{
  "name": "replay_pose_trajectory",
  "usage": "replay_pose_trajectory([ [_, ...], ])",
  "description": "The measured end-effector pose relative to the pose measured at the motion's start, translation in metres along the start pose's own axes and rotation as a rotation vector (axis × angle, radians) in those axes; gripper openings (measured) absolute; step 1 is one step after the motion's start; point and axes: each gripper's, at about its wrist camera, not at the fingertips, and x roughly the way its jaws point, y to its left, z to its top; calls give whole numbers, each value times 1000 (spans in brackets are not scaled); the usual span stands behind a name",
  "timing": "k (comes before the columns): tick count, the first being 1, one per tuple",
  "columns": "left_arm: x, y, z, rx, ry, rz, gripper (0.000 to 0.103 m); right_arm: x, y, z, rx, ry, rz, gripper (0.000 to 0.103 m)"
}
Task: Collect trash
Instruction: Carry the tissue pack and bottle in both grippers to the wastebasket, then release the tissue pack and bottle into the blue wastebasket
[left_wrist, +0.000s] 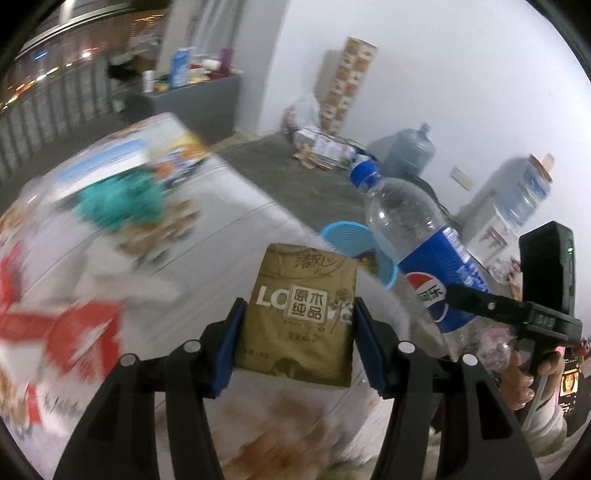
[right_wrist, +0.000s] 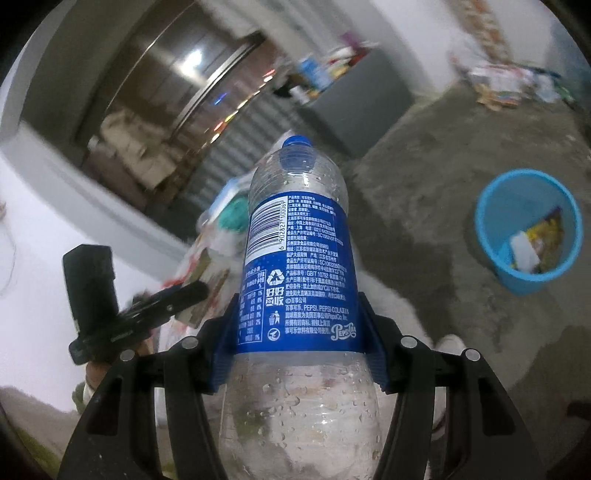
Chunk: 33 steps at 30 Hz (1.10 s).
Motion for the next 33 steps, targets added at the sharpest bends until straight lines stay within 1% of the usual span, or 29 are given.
replay_pose_trajectory([
  [4, 36, -32, 29, 48, 45, -66, 55, -18, -46, 4, 172, -61, -41, 56],
  [7, 72, -60, 55, 87, 95, -115, 55, -38, -96, 5, 351, -112, -74, 56],
  [9, 97, -77, 71, 101, 127, -140, 55, -46, -123, 3, 440, -135, -89, 56],
  [13, 154, -116, 99, 144, 199, -167, 55, -51, -168, -5, 605, -184, -125, 56],
  [17, 223, -148, 113, 177, 300, -159, 55, -40, -202, -10, 741, -185, -142, 56],
  [20, 264, -161, 118, 198, 352, -138, 56, -28, -221, -5, 792, -179, -140, 56],
  [23, 295, -167, 127, 185, 377, -132, 56, -14, -235, 16, 790, -159, -149, 57],
  [25, 315, -171, 135, 165, 387, -125, 59, -7, -244, 25, 807, -149, -161, 60],
  [26, 322, -173, 138, 153, 383, -120, 63, -4, -249, 32, 814, -150, -162, 62],
  [28, 329, -174, 146, 129, 367, -114, 64, 1, -256, 38, 824, -155, -165, 70],
  [30, 328, -174, 150, 110, 362, -126, 64, 5, -260, 41, 839, -155, -182, 72],
  [33, 320, -169, 153, 95, 344, -134, 64, 6, -256, 41, 826, -173, -127, 72],
])
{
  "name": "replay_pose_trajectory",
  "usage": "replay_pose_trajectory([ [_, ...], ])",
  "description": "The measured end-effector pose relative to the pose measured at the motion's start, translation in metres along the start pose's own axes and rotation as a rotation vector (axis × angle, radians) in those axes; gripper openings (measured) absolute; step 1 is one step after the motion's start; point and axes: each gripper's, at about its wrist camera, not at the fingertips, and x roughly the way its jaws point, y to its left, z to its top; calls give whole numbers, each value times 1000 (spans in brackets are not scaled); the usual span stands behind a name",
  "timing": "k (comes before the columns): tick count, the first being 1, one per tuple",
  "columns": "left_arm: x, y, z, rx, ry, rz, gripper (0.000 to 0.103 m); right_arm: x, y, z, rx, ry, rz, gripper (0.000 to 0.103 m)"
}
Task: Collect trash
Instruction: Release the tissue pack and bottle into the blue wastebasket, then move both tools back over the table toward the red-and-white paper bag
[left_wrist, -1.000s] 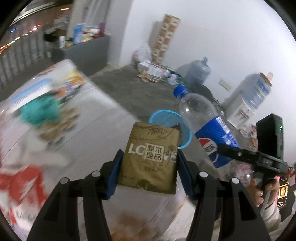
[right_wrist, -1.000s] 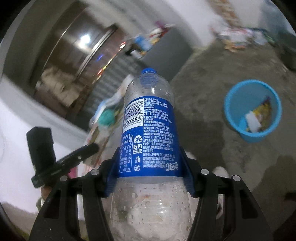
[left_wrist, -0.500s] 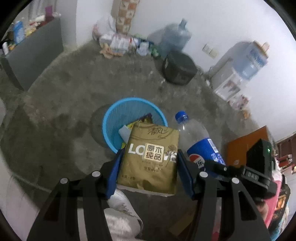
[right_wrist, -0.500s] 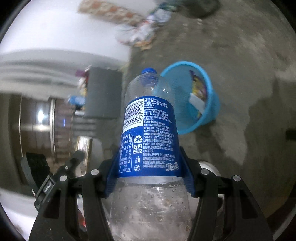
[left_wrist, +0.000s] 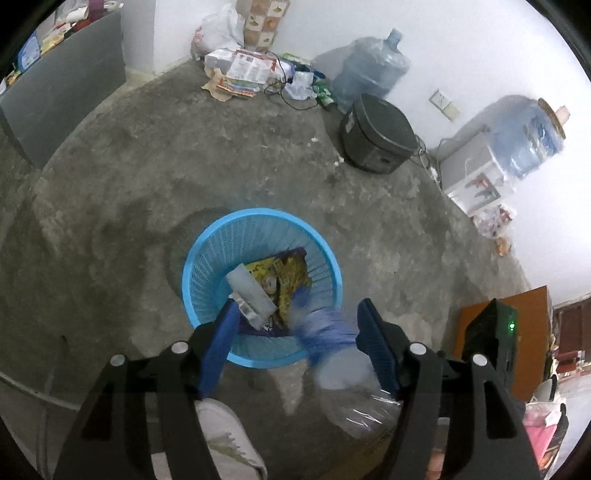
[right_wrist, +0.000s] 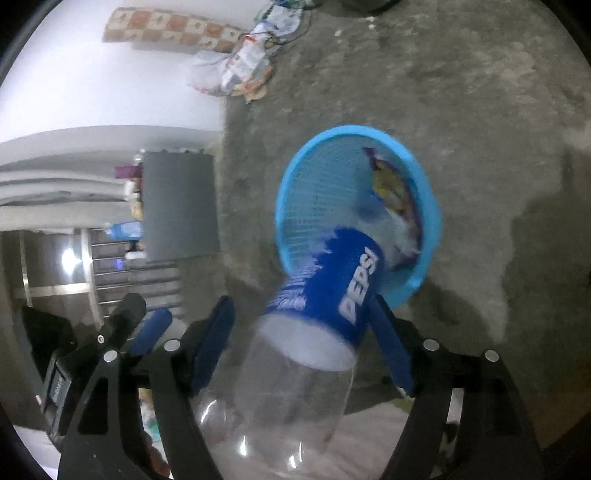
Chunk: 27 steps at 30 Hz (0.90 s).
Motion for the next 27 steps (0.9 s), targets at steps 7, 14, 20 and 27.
replay_pose_trajectory([
  [7, -34, 10, -13, -10, -51, 8, 64, -8, 4, -8, -59, -23, 1, 72],
  [14, -99, 18, -41, 13, -136, 26, 64, -15, 23, -25, -135, -38, 2, 71],
  [20, -164, 32, -77, 27, -221, 49, 64, -25, 64, -54, -286, -51, -28, 71],
  [27, -249, 64, -148, 6, -353, 75, 64, -32, 123, -112, -527, -18, 18, 71],
])
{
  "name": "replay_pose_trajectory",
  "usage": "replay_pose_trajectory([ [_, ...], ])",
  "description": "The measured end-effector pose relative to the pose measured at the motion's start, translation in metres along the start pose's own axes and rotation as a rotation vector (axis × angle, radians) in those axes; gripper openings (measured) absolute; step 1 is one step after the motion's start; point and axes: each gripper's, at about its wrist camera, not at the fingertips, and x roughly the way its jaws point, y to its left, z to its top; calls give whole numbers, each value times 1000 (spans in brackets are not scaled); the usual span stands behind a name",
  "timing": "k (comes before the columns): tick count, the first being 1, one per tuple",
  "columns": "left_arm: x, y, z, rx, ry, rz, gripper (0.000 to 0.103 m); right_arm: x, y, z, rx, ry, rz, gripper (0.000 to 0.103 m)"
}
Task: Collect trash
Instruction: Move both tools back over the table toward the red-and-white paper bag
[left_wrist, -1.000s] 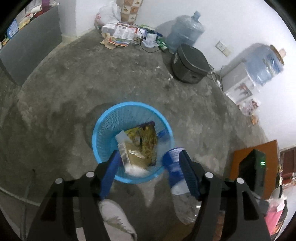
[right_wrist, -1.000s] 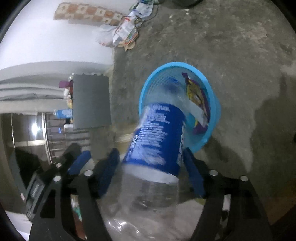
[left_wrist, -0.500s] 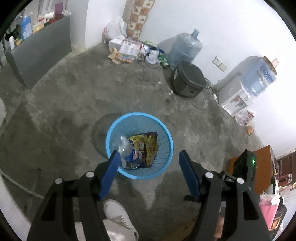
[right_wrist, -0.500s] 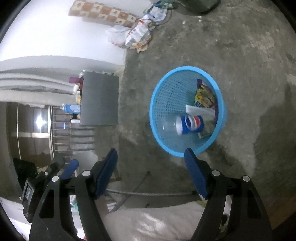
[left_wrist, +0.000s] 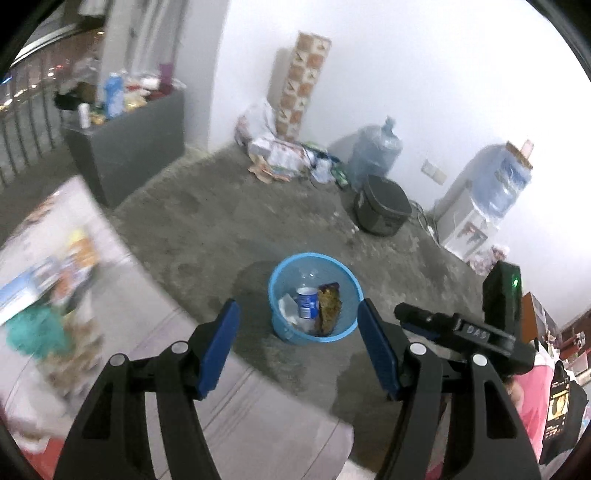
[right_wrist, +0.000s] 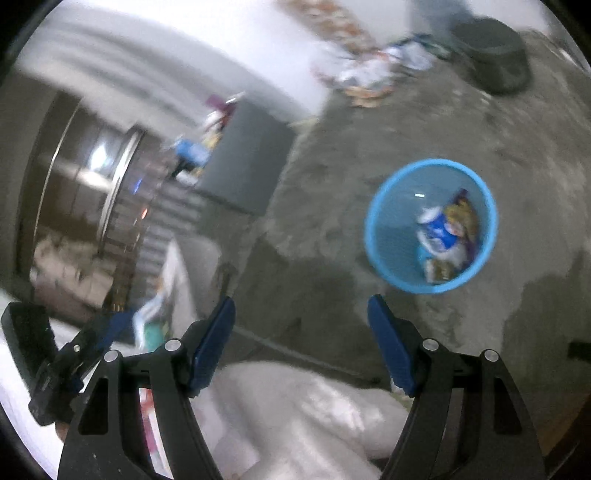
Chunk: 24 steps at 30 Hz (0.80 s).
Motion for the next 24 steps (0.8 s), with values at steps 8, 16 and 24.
replay_pose_trajectory([
  [8, -84, 62, -66, -114, -77, 84, 64, 19, 86, -36, -224, 102, 101, 74],
  [16, -159, 112, -133, -231, -229, 198, 64, 44, 148, -77, -410, 221, 157, 74],
  [24, -221, 161, -210, -396, -277, 381, 64, 92, 181, -123, -447, 408, 222, 74],
])
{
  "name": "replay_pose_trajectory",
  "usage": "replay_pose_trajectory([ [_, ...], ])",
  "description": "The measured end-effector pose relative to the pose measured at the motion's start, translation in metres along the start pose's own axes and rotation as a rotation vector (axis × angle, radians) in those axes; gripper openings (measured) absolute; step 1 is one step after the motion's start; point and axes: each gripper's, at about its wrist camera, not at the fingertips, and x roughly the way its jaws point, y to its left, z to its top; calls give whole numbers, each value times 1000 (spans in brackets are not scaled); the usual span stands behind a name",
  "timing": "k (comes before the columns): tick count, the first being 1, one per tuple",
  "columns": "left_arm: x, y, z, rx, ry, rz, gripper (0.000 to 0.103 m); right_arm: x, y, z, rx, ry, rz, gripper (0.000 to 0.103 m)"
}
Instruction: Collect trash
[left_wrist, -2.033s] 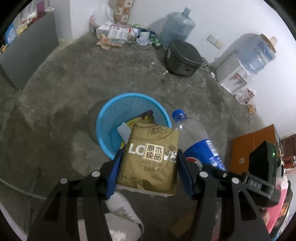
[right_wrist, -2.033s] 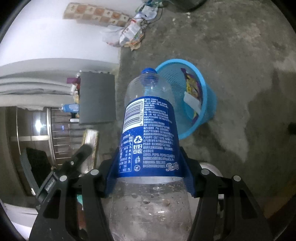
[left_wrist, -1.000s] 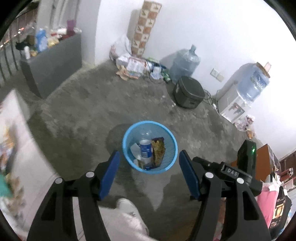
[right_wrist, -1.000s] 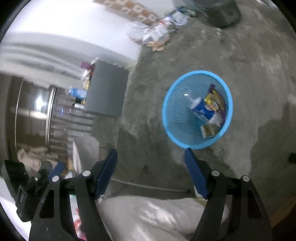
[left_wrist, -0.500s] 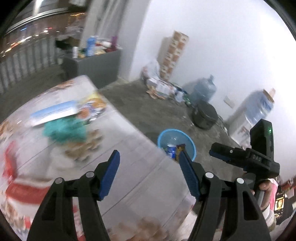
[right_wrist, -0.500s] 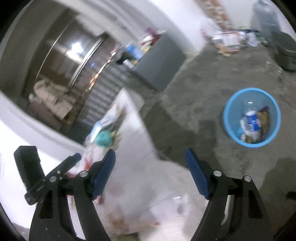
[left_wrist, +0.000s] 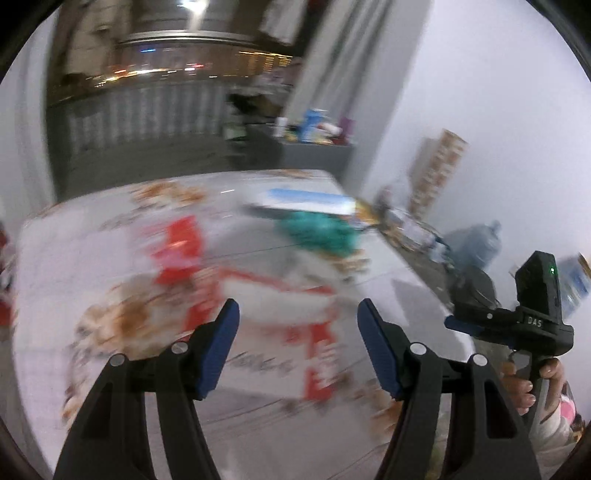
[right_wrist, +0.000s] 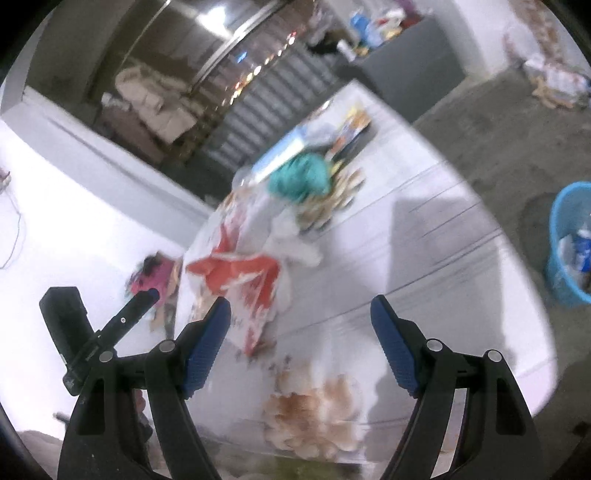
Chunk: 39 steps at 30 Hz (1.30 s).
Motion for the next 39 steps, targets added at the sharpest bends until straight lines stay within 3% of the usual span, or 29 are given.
replay_pose_trajectory([
  [4, -9, 36, -17, -110, -1, 38, 64, 22, 9, 1, 9, 67, 17, 74],
  [8, -3, 56, -26, -186, 8, 10, 64, 34, 21, 3, 15, 87, 38, 71],
  [13, 13, 57, -21, -188, 0, -1, 64, 38, 33, 7, 5, 91, 43, 65],
  [15, 19, 59, -21, -194, 2, -18, 60, 42, 37, 12, 10, 88, 47, 62],
  [17, 29, 60, -22, -171, 12, 11, 57, 49, 46, 19, -15, 82, 35, 61],
  [21, 39, 66, -24, -201, 33, 1, 46, 62, 55, 34, 9, 91, 82, 57],
  [27, 26, 78, -13, -248, -42, -31, 36, 91, 79, 56, -48, 83, 110, 47],
  [29, 20, 80, -5, -249, -75, -41, 34, 110, 87, 55, -92, 116, 100, 45],
  [33, 15, 77, 10, -230, -112, -72, 31, 147, 88, 35, -138, 261, 59, 32],
  [39, 41, 58, 7, -156, -30, -88, 27, 161, 79, 0, -133, 369, 35, 26],
])
